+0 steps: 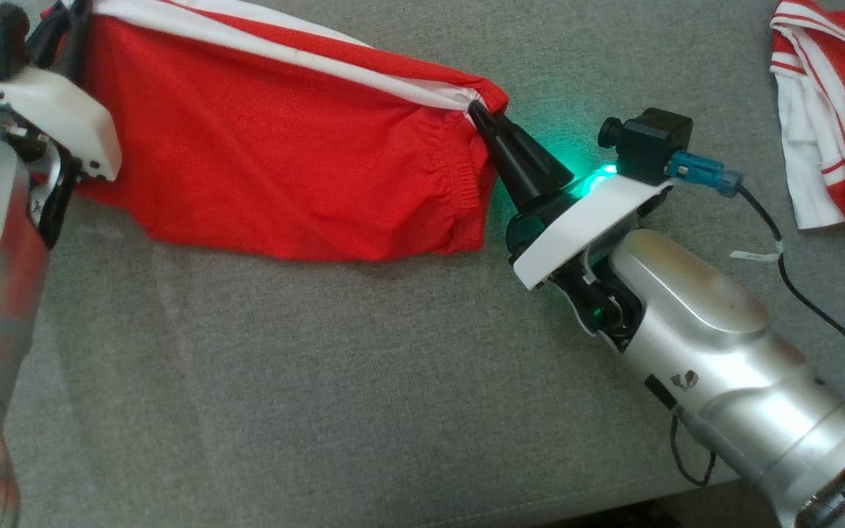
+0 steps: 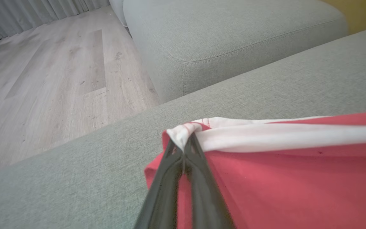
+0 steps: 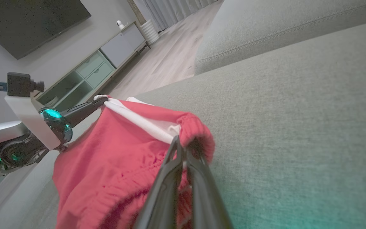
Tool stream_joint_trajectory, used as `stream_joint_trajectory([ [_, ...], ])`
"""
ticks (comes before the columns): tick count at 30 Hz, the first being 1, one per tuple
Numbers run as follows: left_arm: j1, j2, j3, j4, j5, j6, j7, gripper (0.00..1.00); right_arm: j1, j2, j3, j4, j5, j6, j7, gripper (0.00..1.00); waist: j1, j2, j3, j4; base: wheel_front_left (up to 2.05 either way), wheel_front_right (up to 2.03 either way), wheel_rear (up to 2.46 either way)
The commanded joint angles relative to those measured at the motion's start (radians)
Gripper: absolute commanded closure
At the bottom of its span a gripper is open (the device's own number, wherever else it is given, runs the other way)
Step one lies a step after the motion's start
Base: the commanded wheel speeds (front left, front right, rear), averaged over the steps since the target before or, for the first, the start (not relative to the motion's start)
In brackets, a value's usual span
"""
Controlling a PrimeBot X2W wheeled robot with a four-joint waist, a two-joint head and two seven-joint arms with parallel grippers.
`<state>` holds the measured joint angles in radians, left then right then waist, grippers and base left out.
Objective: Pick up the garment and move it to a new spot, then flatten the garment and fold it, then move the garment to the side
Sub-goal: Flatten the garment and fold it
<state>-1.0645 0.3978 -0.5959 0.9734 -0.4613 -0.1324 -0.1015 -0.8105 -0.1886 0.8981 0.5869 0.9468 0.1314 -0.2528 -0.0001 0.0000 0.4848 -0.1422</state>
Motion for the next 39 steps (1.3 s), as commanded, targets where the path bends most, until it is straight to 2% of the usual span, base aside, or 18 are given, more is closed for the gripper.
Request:
stream_joint_trajectory([
  [1, -0.033, 0.036, 0.021, 0.003, 0.001, 0.007, -0.029, 0.0, 0.034, 0.019, -0.02, -0.009, -0.025, -0.001, -0.008, 0.27, 0.0001, 0.0, -0.01, 0.002, 0.0, 0.0, 0.0],
  [2, -0.029, 0.027, 0.02, 0.016, 0.0, 0.008, -0.044, 0.0, 0.041, 0.021, -0.04, -0.011, -0.051, -0.001, -0.009, 0.0, 0.0001, 0.0, -0.016, 0.004, 0.0, 0.0, 0.0],
  [7, 0.008, -0.015, 0.042, 0.055, -0.026, 0.022, -0.131, 0.0, 0.121, 0.042, -0.186, -0.01, -0.188, -0.001, -0.009, 0.0, 0.0001, 0.0, -0.044, 0.022, 0.0, 0.0, 0.0],
  [8, 0.008, -0.015, 0.042, 0.055, -0.026, 0.022, -0.131, 0.0, 0.121, 0.042, -0.186, -0.01, -0.188, -0.001, -0.009, 0.0, 0.0001, 0.0, -0.044, 0.022, 0.0, 0.0, 0.0],
  [12, 0.069, -0.05, 0.089, 0.05, -0.061, 0.039, -0.157, 0.0, 0.2, 0.057, -0.319, -0.026, -0.327, -0.001, -0.009, 0.0, 0.0001, 0.0, -0.078, 0.043, 0.0, 0.0, 0.0],
  [16, 0.16, -0.077, 0.173, -0.046, -0.084, 0.061, -0.16, 0.0, 0.271, 0.074, -0.49, -0.086, -0.513, -0.001, -0.009, 0.0, 0.0001, 0.0, -0.104, 0.06, 0.0, 0.0, 0.0],
  [19, 0.243, -0.099, 0.235, -0.105, -0.094, 0.056, -0.16, 0.0, 0.325, 0.1, -0.602, -0.129, -0.644, -0.001, -0.009, 0.0, 0.0001, 0.0, -0.12, 0.064, 0.0, 0.0, 0.0],
  [21, 0.286, -0.115, 0.276, -0.131, -0.103, 0.05, -0.16, 0.0, 0.353, 0.113, -0.64, -0.161, -0.719, -0.001, -0.009, 0.0, 0.0001, 0.0, -0.122, 0.065, 0.0, 0.0, 0.0],
  [26, 0.343, -0.144, 0.333, -0.139, -0.094, 0.033, -0.16, 0.0, 0.405, 0.132, -0.695, -0.187, -0.778, -0.001, -0.009, 0.0, 0.0001, 0.0, -0.118, 0.065, 0.0, 0.0, 0.0],
  [33, 0.321, -0.152, 0.338, -0.061, -0.049, 0.021, -0.16, 0.0, 0.416, 0.137, -0.718, -0.197, -0.794, -0.001, -0.009, 0.0, 0.0001, 0.0, -0.09, 0.056, 0.0, 0.0, 0.0],
  [39, 0.28, -0.15, 0.341, -0.008, 0.004, 0.061, -0.16, 0.0, 0.407, 0.138, -0.73, -0.203, -0.781, -0.001, -0.009, 0.0, 0.0001, 0.0, -0.077, 0.055, 0.0, 0.0, 0.0],
])
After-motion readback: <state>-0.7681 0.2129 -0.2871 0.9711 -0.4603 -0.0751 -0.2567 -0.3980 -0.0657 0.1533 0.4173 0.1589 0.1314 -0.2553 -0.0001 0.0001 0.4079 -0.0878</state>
